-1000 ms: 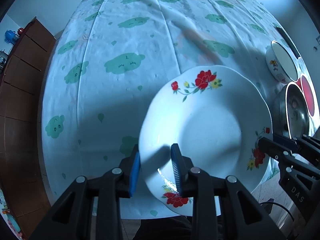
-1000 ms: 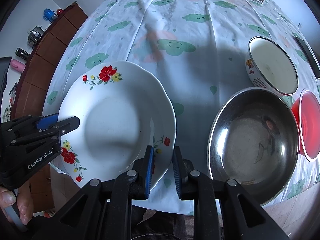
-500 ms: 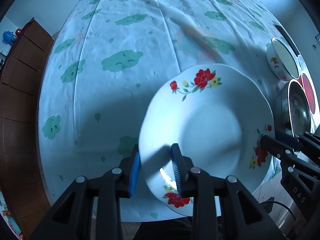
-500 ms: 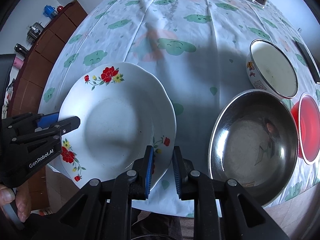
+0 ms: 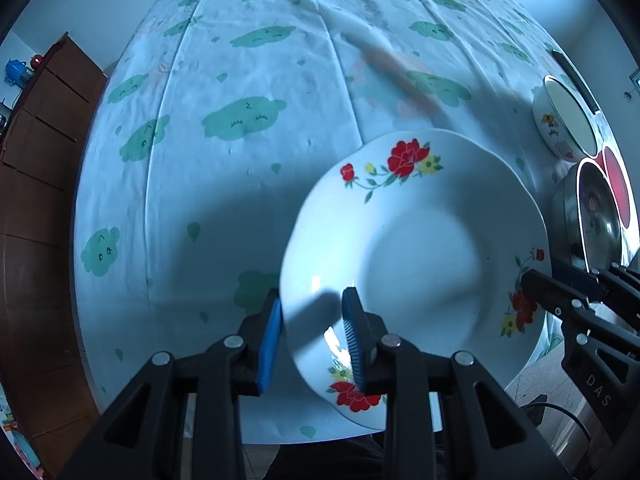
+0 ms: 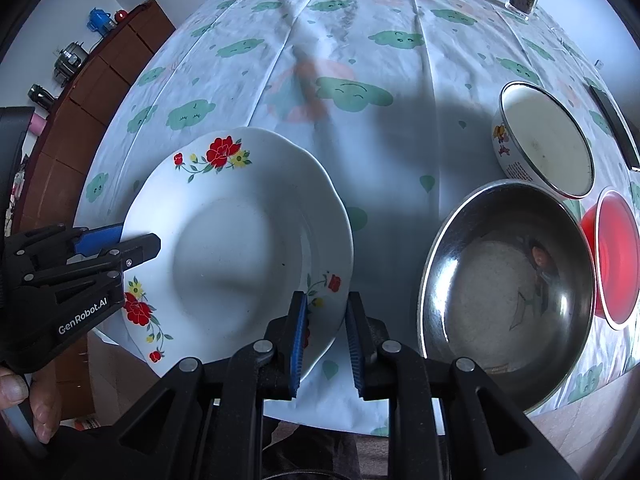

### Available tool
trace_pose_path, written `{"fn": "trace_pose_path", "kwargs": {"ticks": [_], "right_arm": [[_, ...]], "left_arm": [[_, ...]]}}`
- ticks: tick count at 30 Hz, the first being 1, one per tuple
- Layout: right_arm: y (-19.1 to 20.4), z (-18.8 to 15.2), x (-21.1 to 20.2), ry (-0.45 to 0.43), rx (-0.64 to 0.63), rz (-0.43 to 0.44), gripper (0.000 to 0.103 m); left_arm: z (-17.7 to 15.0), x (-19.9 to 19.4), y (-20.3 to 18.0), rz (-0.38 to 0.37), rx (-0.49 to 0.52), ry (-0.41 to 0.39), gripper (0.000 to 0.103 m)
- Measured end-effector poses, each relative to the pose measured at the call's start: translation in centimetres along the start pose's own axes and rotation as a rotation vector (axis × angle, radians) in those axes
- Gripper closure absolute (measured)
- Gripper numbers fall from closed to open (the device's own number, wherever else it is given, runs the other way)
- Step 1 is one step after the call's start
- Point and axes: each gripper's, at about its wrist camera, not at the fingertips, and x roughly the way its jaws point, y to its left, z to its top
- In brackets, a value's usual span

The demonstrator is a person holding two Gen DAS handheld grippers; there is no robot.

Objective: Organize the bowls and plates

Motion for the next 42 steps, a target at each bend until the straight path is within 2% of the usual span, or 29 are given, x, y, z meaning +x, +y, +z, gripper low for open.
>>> {"fn": "trace_pose_path", "kwargs": {"ticks": [5,8,9,11,13,16,18,20,24,34,42], "right_arm": [[0.0,0.0,0.0,0.000,-0.001,0.000,0.081],[0.1,0.0,0.0,0.002,-0.010,-0.005,0.079],[0.1,0.0,0.0,0.001,-0.006,-0.005,0.079],[0.1,0.0,0.0,0.000,0.010,0.017,0.073],[0.1,-0.1,0.1,-0.001,0.016,0.043,0.061],[0.6,-0.2,0.1,-0.004,0.005,0.056,0.054],[0.7,-0.2,0.0,-0.012,-0.002,0.053,0.054],[0.8,-0.2,-0.2,-0.019,-0.005,0.053,0.054],[0.8,-0.1,-0.6,-0.026,-0.013,0.055,0.054],[-0.4,-0.2,-2.7,-0.083,0.011,0.107,0.054],[-3.6,-0.4,-5.7,-0.157,0.084,0.121,0.054]], "left_arm": [[0.0,0.0,-0.1,-0.004,-0.003,0.002,0.075],[0.0,0.1,0.0,-0.011,-0.007,0.005,0.072],[0.1,0.1,0.0,-0.014,-0.008,0.006,0.068],[0.1,0.1,-0.1,-0.028,-0.015,0.006,0.062],[0.1,0.0,-0.3,-0.028,-0.013,0.004,0.060],[0.1,-0.1,-0.4,-0.034,-0.018,0.003,0.057],[0.2,-0.4,-0.4,-0.037,-0.023,-0.004,0.054],[0.3,-0.7,-0.4,-0.028,-0.029,-0.018,0.044],[0.6,-1.6,-0.4,-0.028,-0.042,-0.045,0.038],[1.7,-3.0,-1.0,-0.023,-0.036,-0.076,0.038],[3.3,-5.3,-5.2,-0.042,0.069,-0.101,0.038]]}}
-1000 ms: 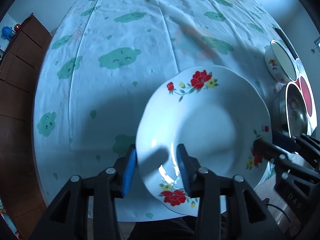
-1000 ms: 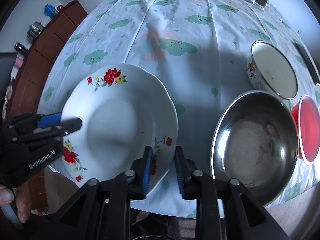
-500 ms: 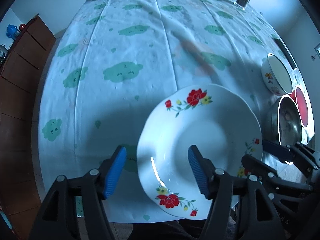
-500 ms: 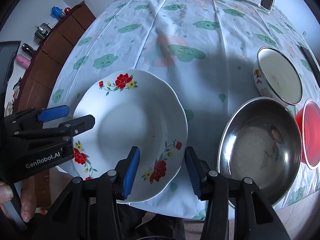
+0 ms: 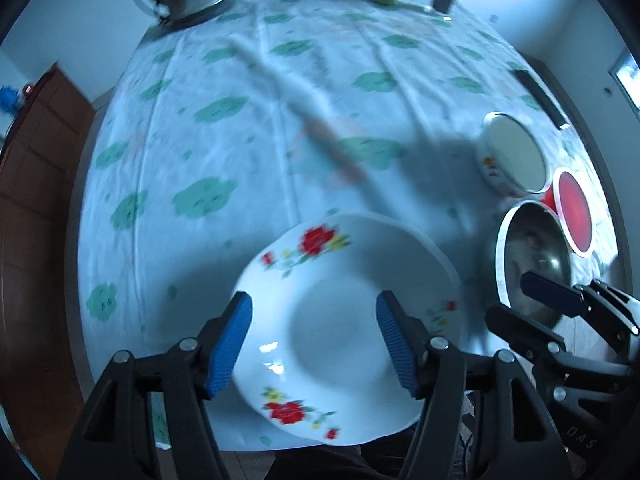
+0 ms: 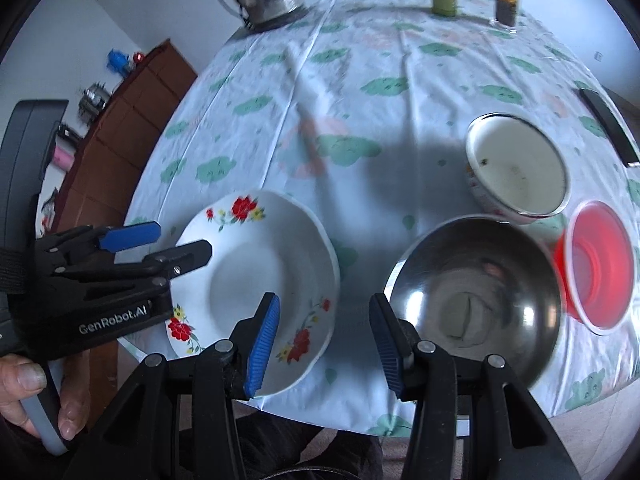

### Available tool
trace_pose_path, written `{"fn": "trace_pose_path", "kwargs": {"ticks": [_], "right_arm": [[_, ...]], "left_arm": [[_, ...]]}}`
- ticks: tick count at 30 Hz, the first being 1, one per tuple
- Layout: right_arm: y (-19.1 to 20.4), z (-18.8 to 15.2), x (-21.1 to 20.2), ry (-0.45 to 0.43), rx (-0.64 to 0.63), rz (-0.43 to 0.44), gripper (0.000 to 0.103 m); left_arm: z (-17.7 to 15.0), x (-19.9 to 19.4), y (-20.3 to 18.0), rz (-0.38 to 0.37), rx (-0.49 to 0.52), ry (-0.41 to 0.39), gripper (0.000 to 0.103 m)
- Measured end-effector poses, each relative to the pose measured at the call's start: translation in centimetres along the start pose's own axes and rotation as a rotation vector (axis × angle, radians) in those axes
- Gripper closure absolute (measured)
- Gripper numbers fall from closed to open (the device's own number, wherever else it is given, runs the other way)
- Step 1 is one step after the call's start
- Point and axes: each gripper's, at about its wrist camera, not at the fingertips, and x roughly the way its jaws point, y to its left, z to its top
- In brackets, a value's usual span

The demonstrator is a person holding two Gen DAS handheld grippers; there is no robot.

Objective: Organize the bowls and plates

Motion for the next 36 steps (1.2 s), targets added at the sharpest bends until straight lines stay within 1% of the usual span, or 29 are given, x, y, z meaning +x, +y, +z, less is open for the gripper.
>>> {"fn": "trace_pose_path", "kwargs": {"ticks": [6,9,12,15,19,20,21,24,29,32,34,36], "right_arm": [[-4.3,0.1,-2.9,-0.063,0.093,-0.025,0.054],[-7.0,-0.2,-4.2,-0.093,0.149,-0.044,0.054],[-9.8,-0.6,-5.4,-0.120,0.201,-0.069,0.054],[-12.8,-1.2,-6.4,-0.142,0.261,-0.093,0.054],[-15.8,-2.0,-7.3,-0.160,0.311,-0.116,0.054],[-16.5,-2.2,-7.4,-0.163,0.323,-0.121,0.054],[-17.1,-2.4,-7.5,-0.166,0.333,-0.124,0.054],[-19.0,-2.8,-7.6,-0.173,0.363,-0.135,0.054],[-21.4,-2.9,-7.4,-0.179,0.403,-0.147,0.054],[-22.5,-2.6,-7.3,-0.178,0.412,-0.159,0.054],[-23.3,-2.4,-7.0,-0.172,0.414,-0.164,0.054],[-23.7,-2.1,-6.6,-0.160,0.412,-0.171,0.054]], "left_arm": [[2.5,-1.5,-5.2,-0.035,0.107,-0.024,0.038],[3.7,-1.7,-8.0,-0.068,0.155,-0.014,0.038],[4.8,-1.7,-11.4,-0.081,0.215,-0.009,0.038],[5.5,-1.7,-14.0,-0.078,0.259,-0.010,0.038],[6.3,-1.1,-17.3,-0.087,0.313,0.012,0.038],[6.5,-0.9,-18.0,-0.090,0.320,0.021,0.038],[6.7,-0.7,-18.7,-0.100,0.325,0.033,0.040],[7.2,-0.2,-20.4,-0.112,0.336,0.052,0.041],[7.6,0.8,-23.1,-0.153,0.352,0.104,0.048],[7.7,1.7,-24.1,-0.141,0.356,0.126,0.053],[7.9,2.5,-24.6,-0.148,0.343,0.155,0.062],[8.0,2.9,-24.9,-0.153,0.336,0.169,0.067]]}}
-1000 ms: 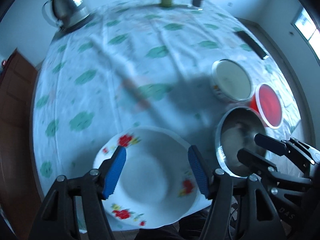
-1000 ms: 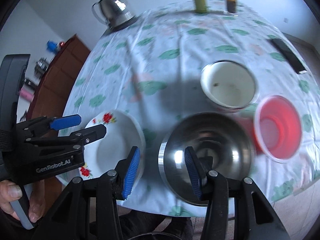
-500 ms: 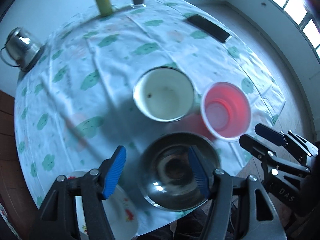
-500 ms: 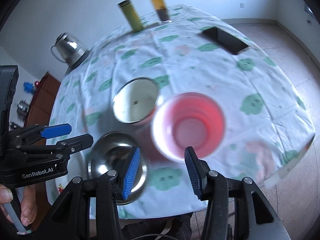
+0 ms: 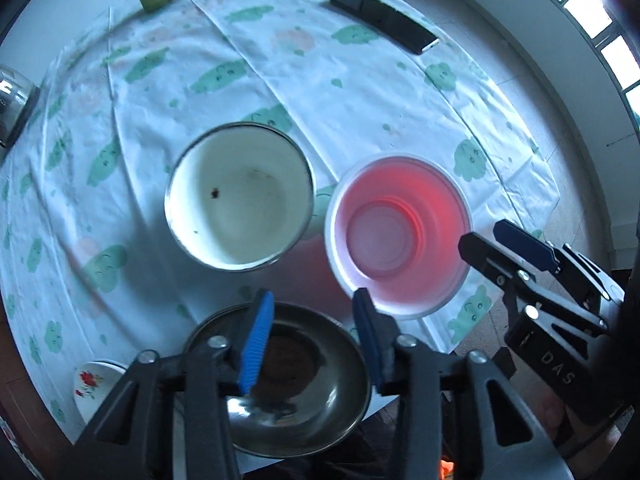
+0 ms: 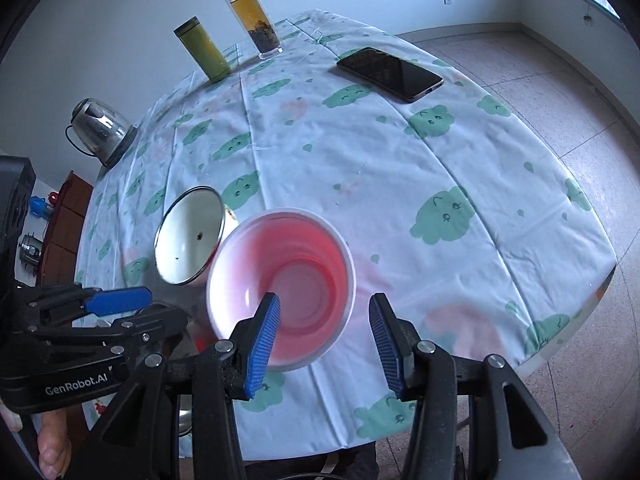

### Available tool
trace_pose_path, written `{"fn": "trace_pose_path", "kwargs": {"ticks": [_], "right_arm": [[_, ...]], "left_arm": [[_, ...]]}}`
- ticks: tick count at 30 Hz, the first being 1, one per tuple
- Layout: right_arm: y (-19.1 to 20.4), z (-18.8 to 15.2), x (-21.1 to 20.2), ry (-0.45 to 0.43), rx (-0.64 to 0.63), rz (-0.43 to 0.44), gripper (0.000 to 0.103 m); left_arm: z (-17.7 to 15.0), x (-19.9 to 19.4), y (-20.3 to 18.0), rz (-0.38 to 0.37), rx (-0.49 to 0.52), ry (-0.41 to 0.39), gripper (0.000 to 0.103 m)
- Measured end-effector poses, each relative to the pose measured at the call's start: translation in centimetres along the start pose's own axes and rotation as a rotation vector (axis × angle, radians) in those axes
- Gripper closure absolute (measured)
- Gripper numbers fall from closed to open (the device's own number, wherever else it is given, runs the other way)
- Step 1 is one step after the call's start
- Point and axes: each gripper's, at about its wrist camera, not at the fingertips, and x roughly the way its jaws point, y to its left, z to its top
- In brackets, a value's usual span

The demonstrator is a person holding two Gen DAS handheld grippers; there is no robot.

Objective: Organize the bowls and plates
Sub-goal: 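Move both grippers to the red plastic bowl rim and close them, then lift the red plastic bowl with both grippers toward the steel bowl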

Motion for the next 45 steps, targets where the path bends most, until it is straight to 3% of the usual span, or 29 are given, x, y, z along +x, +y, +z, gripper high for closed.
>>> {"fn": "trace_pose_path", "kwargs": {"ticks": [15,21,26,45], "right_arm": [[-1.2,0.8,2.4,0.054,-0.025,-0.019,0.054],[-1.2,0.7,3.4,0.076,-0.030,-0.013,0.075],[-1.0,0.5,3.5,0.077,-0.041,0.001,0.090],[-1.1,1.1,2.2,0.076,0.005,0.051,0.093]], "left_arm": [[0.9,2.2,-1.4,0.003,-0.010,0.036,0.071],[1.3,3.3,-1.8,0.001,-0.009,0.055,0.090],[1.4,3.0,-2.4,0.002,0.014,0.041,0.097],[0.4,1.4,-0.3,-0.050,-0.036,0.047,0.100]]}}
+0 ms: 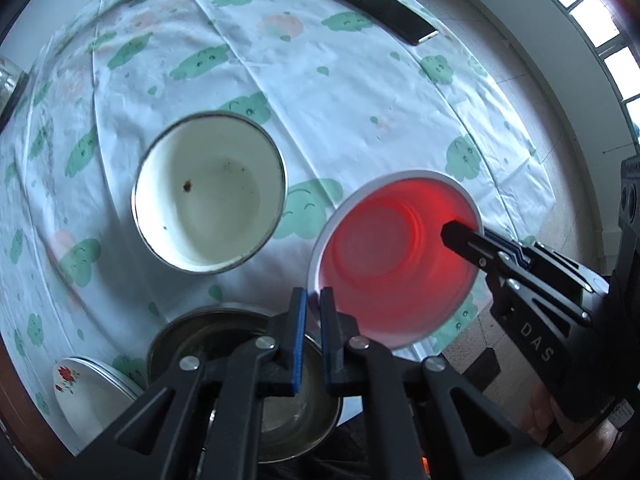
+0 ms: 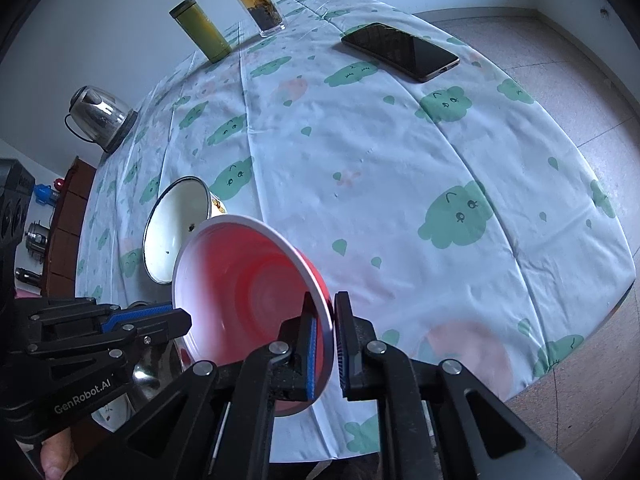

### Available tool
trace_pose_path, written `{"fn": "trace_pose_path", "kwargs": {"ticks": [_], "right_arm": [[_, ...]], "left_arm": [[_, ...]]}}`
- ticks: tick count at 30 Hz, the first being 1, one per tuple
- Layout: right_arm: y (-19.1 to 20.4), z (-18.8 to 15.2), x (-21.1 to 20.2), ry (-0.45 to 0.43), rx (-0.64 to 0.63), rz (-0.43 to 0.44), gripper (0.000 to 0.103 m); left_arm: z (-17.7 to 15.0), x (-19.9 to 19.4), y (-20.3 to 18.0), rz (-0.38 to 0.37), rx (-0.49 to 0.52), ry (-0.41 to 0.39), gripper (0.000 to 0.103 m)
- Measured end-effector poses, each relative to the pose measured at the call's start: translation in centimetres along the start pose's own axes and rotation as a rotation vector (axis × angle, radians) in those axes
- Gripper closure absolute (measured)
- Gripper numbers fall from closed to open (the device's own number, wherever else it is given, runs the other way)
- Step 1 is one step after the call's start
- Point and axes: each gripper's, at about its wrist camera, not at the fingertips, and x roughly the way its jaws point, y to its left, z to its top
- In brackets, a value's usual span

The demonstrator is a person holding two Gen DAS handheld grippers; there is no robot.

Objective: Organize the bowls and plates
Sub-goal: 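Lift the red plastic bowl with both grippers toward the steel bowl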

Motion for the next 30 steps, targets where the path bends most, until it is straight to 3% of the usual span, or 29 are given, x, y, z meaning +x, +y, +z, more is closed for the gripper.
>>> {"fn": "trace_pose_path", "kwargs": {"ticks": [11,17,21,23,24,30], "right_arm": [[-0.5,-1.2,0.5,0.016,-0.002,0.009,0.093],[-1.2,-2.1,-0.8,-0.002,0.010,0.016,0.073],[-1.3,-2.9,-1.0,-0.003,0.006,0.019,0.073],[-1.1,-3.4,-1.0,-0.003,-0.007,0.023,0.089],[-1.1,-3.6,-1.1,-0.005,-0.001,0.028,0.092],[-2.0,-3.1,-1.7,0.009,0.081,0.105,0.092]], "left_arm": [[0.0,0.8,-0.4,0.007,-0.009,0.007,0.100],[0.0,1.2,-0.4,0.001,-0.018,0.017,0.100],[0.1,1.4,-0.6,-0.001,-0.020,0.020,0.100],[0.0,1.3,-0.7,-0.016,-0.021,0.024,0.100],[0.0,1.2,-0.9,-0.007,-0.015,0.022,0.100],[-0.3,-0.4,-0.7,-0.025,-0.016,0.000,0.100]]}}
